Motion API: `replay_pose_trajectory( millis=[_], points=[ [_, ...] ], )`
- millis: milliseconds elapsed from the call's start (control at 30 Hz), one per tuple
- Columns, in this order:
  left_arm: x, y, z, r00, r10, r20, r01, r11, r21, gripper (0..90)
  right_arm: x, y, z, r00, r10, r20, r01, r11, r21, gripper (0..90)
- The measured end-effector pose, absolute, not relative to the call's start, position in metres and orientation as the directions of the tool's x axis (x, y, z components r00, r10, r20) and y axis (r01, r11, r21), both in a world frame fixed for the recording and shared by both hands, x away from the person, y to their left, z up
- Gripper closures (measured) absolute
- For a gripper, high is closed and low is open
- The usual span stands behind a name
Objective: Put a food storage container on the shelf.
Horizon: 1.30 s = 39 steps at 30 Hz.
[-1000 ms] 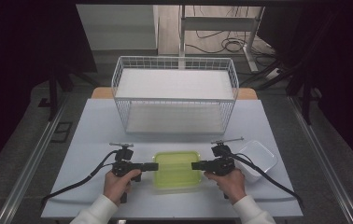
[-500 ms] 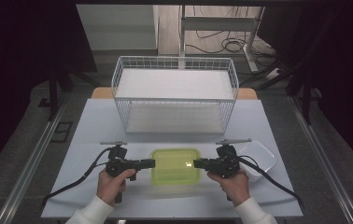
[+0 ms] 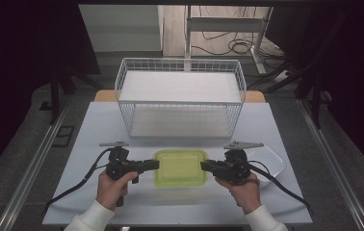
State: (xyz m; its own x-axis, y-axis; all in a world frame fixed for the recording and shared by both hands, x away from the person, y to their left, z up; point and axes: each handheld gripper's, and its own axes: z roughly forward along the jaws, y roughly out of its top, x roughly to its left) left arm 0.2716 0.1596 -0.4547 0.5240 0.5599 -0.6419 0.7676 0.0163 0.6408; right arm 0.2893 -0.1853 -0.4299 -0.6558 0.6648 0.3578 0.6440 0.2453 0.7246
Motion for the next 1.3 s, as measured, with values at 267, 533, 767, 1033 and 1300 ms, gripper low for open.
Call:
replay_pose_trajectory(
  millis=[267, 533, 767, 1033, 1300],
  points=[
    [0.275, 0.157, -0.44, 0.549, 0.559, -0.621, 0.748, 0.003, 0.664, 78.2, 0.287, -0.19, -0.417, -0.678, 0.654, 0.334, 0.605, 0.24, 0.759, 77.0],
    [0.28, 0.154, -0.43, 0.563, 0.568, -0.6, 0.733, -0.007, 0.68, 78.6, 0.29, -0.194, -0.409, -0.686, 0.641, 0.345, 0.593, 0.217, 0.776, 76.7],
    [0.281, 0.157, -0.416, 0.579, 0.563, -0.59, 0.711, 0.005, 0.703, 78.6, 0.29, -0.192, -0.394, -0.717, 0.631, 0.297, 0.543, 0.238, 0.805, 76.4],
    [0.291, 0.16, -0.39, 0.599, 0.561, -0.571, 0.682, 0.016, 0.731, 78.6, 0.299, -0.191, -0.367, -0.737, 0.62, 0.267, 0.497, 0.23, 0.837, 76.3],
    [0.305, 0.159, -0.375, 0.608, 0.555, -0.568, 0.67, 0.025, 0.742, 78.7, 0.311, -0.193, -0.35, -0.739, 0.617, 0.27, 0.489, 0.216, 0.845, 76.4]
  ],
)
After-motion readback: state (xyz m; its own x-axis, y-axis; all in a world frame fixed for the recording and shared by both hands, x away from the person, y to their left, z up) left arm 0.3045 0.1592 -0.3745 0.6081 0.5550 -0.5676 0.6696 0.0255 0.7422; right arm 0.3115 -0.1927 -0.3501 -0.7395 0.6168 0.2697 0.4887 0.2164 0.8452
